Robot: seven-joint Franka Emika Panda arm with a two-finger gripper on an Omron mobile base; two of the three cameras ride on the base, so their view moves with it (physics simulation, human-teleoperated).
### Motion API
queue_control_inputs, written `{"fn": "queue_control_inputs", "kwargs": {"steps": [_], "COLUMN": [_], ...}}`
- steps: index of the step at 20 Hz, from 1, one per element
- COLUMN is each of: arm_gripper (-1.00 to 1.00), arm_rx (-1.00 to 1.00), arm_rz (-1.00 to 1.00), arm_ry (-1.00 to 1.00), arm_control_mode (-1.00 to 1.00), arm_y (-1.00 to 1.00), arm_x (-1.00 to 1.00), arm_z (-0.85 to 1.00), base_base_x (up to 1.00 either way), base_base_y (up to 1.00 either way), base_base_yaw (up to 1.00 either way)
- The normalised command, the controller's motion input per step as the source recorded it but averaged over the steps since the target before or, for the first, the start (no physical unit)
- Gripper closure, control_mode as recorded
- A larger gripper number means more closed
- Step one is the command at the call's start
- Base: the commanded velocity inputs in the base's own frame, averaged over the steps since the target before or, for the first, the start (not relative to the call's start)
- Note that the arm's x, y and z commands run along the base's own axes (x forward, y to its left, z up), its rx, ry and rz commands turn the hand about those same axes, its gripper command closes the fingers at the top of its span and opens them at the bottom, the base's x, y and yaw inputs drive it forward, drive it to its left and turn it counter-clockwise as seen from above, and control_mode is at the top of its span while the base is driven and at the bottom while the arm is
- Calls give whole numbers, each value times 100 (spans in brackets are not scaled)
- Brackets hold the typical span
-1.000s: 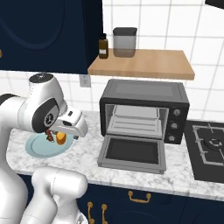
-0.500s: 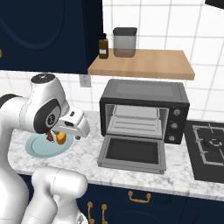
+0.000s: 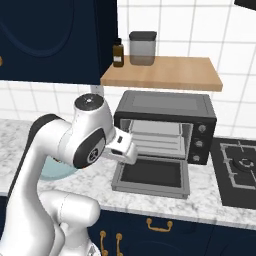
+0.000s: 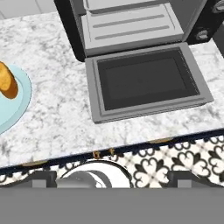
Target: Pick up the kebab skewer and baguette bread, and place them inside the toaster oven. Close the toaster oven door and start by setting the timer.
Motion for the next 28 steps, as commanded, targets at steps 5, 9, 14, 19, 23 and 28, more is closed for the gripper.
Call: {"fn": "queue_control_inputs", "kwargs": {"steps": [5, 9, 14, 19, 23, 28], "arm_gripper": [-100, -100, -100, -100, -100, -100], "arm_rx": [0, 0, -1, -7, -9, -2], "arm_rz": [1, 0, 0, 8, 7, 0], "arm_ry": [-29, -29, -19, -21, -18, -8], "arm_control_mode": [-100, -100, -100, -100, -100, -100], "arm_y": [-53, -35, -12, 0, 2, 0], "arm_x": [4, 28, 29, 15, 29, 44], "arm_z": [0, 0, -6, -22, -9, -1], "base_base_x": [0, 0, 0, 0, 0, 0], "base_base_y": [0, 0, 0, 0, 0, 0], "base_base_yaw": [0, 0, 0, 0, 0, 0]}}
